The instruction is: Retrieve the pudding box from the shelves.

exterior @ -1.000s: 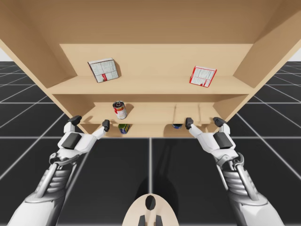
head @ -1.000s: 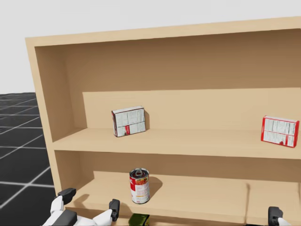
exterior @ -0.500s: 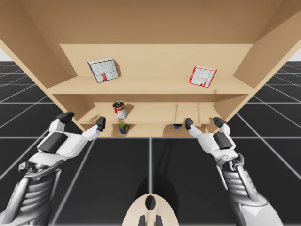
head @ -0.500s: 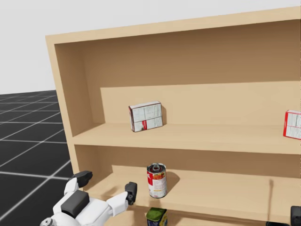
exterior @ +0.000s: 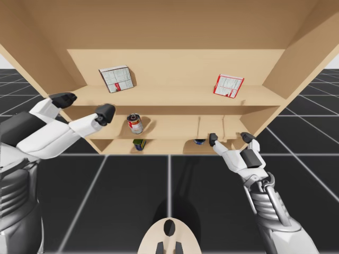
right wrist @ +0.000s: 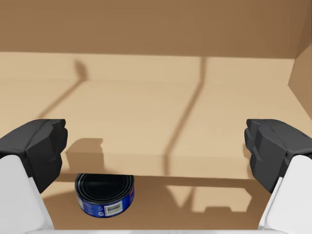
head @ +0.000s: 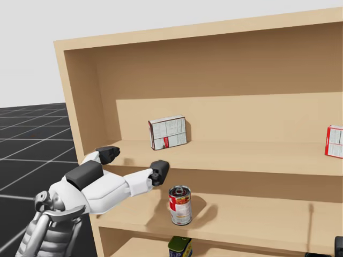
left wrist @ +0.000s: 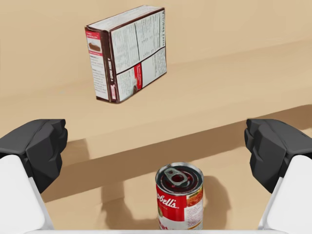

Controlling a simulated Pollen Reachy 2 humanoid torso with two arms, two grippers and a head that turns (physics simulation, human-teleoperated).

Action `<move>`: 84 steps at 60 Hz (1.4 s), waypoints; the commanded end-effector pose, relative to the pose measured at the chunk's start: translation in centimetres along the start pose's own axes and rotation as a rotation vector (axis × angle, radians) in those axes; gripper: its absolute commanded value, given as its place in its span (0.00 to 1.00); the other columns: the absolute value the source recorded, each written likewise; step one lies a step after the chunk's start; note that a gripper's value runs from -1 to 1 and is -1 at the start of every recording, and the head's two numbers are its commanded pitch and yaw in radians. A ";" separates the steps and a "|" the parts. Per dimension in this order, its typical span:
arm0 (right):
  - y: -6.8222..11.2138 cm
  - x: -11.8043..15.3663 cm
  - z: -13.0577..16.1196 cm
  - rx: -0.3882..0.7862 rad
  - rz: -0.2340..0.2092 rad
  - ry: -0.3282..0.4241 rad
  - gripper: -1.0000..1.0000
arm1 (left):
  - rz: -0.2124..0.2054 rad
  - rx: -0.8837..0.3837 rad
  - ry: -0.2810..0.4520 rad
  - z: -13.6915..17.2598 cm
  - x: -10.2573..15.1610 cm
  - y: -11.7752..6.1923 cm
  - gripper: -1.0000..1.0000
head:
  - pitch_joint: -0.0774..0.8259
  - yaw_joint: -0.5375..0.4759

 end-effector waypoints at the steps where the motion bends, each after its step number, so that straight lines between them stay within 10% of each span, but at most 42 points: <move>1: 0.2 -0.1 0.0 -0.002 -0.007 0.001 0.00 | 0.023 -0.012 0.109 -2.5 1.5 0.9 0.00 | 0.23 0.81; 54: -0.4 0.0 -0.2 -0.010 -0.013 -0.001 0.00 | 0.034 -0.013 0.170 -14.6 0.4 2.7 0.00 | 0.24 0.78; 57: -0.3 0.0 -0.2 -0.009 -0.013 -0.001 0.00 | 0.033 -0.015 0.160 -14.7 0.4 2.5 0.21 | 0.24 0.78; 58: -0.4 0.0 -0.2 -0.009 -0.013 -0.001 0.00 | 0.031 -0.012 0.158 -14.7 0.4 2.5 0.41 | 0.24 0.78; 59: -0.4 0.0 -0.2 -0.009 -0.014 -0.002 0.00 | 0.030 -0.021 0.149 -14.5 0.5 2.4 0.98 | 0.24 0.78; 84: -0.4 -0.1 -0.3 -0.008 -0.014 -0.003 0.00 | -0.031 -0.010 0.009 -9.1 4.4 1.4 1.00 | 0.24 0.78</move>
